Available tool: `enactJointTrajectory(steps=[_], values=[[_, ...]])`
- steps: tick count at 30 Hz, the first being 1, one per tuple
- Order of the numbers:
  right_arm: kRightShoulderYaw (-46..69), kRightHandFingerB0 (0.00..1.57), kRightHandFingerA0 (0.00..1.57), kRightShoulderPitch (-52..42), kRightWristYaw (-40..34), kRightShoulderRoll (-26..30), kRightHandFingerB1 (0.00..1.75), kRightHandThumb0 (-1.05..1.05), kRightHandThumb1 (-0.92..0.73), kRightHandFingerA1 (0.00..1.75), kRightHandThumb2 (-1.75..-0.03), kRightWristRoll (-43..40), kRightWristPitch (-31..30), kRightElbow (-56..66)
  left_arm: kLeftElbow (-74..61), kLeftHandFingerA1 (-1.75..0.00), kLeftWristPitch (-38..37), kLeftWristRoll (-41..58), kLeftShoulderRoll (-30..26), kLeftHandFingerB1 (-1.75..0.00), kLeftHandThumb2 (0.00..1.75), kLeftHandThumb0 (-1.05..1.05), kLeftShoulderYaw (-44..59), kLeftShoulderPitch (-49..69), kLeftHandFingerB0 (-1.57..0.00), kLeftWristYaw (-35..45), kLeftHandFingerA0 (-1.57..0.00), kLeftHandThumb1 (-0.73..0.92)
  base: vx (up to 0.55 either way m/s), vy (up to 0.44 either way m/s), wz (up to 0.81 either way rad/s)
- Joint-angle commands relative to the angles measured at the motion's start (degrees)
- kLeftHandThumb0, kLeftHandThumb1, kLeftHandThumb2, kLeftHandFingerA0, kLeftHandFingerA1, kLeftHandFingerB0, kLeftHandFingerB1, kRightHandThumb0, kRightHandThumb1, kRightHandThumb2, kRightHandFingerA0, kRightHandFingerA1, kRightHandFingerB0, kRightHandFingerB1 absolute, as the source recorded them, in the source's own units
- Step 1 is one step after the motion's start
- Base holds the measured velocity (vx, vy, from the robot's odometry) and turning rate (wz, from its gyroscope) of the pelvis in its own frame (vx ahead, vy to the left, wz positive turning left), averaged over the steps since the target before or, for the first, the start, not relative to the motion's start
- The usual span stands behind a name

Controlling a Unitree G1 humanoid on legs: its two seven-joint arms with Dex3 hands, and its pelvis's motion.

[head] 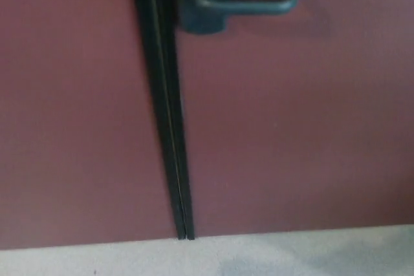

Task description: The robot walks towards the door handle and put its right hand on it and twist the handle

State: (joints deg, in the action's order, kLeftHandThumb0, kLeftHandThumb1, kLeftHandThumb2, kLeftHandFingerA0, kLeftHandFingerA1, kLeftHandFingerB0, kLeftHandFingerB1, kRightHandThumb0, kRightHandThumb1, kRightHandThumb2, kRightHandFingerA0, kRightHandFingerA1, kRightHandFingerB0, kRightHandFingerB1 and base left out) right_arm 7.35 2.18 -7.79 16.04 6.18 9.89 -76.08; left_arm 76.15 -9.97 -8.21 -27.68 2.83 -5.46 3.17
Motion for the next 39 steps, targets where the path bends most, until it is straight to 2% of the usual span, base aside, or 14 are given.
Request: enactJointTrajectory(steps=[1, 9, 10, 15, 17, 19, 20, 21, 25, 26, 27, 30, 31, 39], values=[[-0.2, 0.27, 0.56, -0.7, 0.7, -0.1, 0.44, -0.44, -0.47, 0.57, -0.75, 0.1, -0.4, -0.5, 0.4, -0.42, -0.1, -0.7, -0.1, -0.37, 0.57, -0.31, -0.3, 1.1, -0.43, 0.2, -0.55, 0.58, 0.11, -0.029, -0.07], [-0.8, 0.27, 0.57, -0.4, 1.1, 0.0, 0.44, -0.44, -0.48, 0.58, -0.76, 0.2, -0.4, -0.2, 0.3, -0.54, -0.3, -0.4, 0.2, -0.48, 0.75, -0.39, 0.0, 1.1, -0.39, -0.2, -0.52, 0.47, 0.09, 0.113, 0.02], [-0.7, 0.26, 0.6, -0.4, 1.2, -0.1, 0.44, -0.43, -0.48, 0.6, -0.76, 0.0, -0.5, -0.2, 0.3, -0.45, -0.3, -0.5, 0.0, -0.39, 0.59, -0.31, -0.1, 1.1, -0.45, 0.0, -0.59, 0.58, 0.27, 0.086, 0.21], [-1.7, 0.25, 0.56, 0.0, 0.8, 0.1, 0.44, -0.42, -0.49, 0.57, -0.76, 0.9, -0.9, -0.3, 0.3, -0.45, -0.5, -0.6, -0.2, -0.39, 0.58, -0.31, -0.3, 1.0, -0.46, 0.3, -0.6, 0.59, 0.1, 0.037, -0.03], [-2.0, 0.25, 0.56, 0.0, 0.8, 0.1, 0.44, -0.42, -0.49, 0.57, -0.76, 0.9, -1.1, -0.2, 0.3, -0.54, -0.3, -0.6, -0.1, -0.49, 0.75, -0.4, -0.2, 0.9, -0.4, 0.2, -0.53, 0.47, 0.04, -0.02, 0.03], [-1.7, 0.31, 0.64, 0.0, 1.2, 0.1, 0.33, -0.36, -0.63, 0.48, -0.58, 0.4, -1.1, -0.2, 0.3, -0.54, -0.3, -0.6, -0.1, -0.49, 0.74, -0.4, -0.2, 0.9, -0.41, 0.2, -0.53, 0.47, 0.04, -0.039, 0.03], [-1.6, 0.32, 0.65, 0.0, 1.3, 0.0, 0.33, -0.36, -0.63, 0.5, -0.58, 0.3, -1.1, -0.2, 0.3, -0.54, -0.2, -0.5, -0.1, -0.49, 0.74, -0.4, -0.2, 0.9, -0.41, 0.2, -0.53, 0.47, 0.09, -0.103, 0.04], [-1.6, 0.26, 0.57, 0.0, 1.5, 0.0, 0.44, -0.42, -0.49, 0.59, -0.77, 0.2, -1.0, -0.2, 0.2, -0.54, -0.2, -0.6, -0.1, -0.49, 0.74, -0.4, -0.3, 0.9, -0.41, 0.2, -0.53, 0.47, 0.09, -0.129, 0.03], [-1.7, 0.26, 0.56, 0.0, 2.1, 0.1, 0.44, -0.42, -0.49, 0.58, -0.76, 0.2, -1.1, -0.3, 0.2, -0.54, -0.4, -0.4, 0.0, -0.49, 0.75, -0.4, -0.1, 0.9, -0.41, 0.3, -0.53, 0.47, 0.1, -0.242, -0.09], [-1.7, 0.32, 0.61, 0.0, 2.4, 0.2, 0.34, -0.35, -0.63, 0.46, -0.59, 0.3, -0.9, -0.4, 0.3, -0.54, -0.3, -0.6, -0.1, -0.49, 0.74, -0.4, -0.3, 0.8, -0.41, 0.3, -0.53, 0.47, -0.12, 0.079, -0.16], [-1.7, 0.26, 0.54, 0.1, 2.5, 0.2, 0.45, -0.42, -0.5, 0.57, -0.78, 0.3, -1.1, -0.6, 0.4, -0.54, -0.3, -0.7, -0.1, -0.49, 0.75, -0.4, -0.3, 0.8, -0.41, 0.2, -0.53, 0.47, -0.13, 0.097, 0.24], [-2.1, 0.27, 0.57, 0.5, 2.3, 0.1, 0.44, -0.43, -0.5, 0.58, -0.77, 0.6, -1.6, -0.6, 0.4, -0.54, -0.3, -0.8, -0.2, -0.49, 0.75, -0.4, -0.4, 0.8, -0.42, -0.1, -0.53, 0.47, -0.04, 0.032, -0.03], [-2.2, 0.27, 0.57, 0.5, 2.2, 0.0, 0.44, -0.43, -0.5, 0.58, -0.77, 0.6, -1.7, -0.7, 0.4, -0.44, -0.2, -1.0, -0.2, -0.39, 0.58, -0.32, -0.6, 0.7, -0.48, -0.2, -0.59, 0.58, 0.0, 0.0, 0.0], [-2.7, 0.26, 0.59, 0.8, 2.3, -0.1, 0.44, -0.42, -0.5, 0.59, -0.77, 0.7, -1.9, -0.5, 0.3, -0.44, -0.3, -0.6, -0.5, -0.39, 0.58, -0.33, -0.6, 0.4, -0.48, 0.3, -0.59, 0.58, 0.03, 0.096, -0.06]])
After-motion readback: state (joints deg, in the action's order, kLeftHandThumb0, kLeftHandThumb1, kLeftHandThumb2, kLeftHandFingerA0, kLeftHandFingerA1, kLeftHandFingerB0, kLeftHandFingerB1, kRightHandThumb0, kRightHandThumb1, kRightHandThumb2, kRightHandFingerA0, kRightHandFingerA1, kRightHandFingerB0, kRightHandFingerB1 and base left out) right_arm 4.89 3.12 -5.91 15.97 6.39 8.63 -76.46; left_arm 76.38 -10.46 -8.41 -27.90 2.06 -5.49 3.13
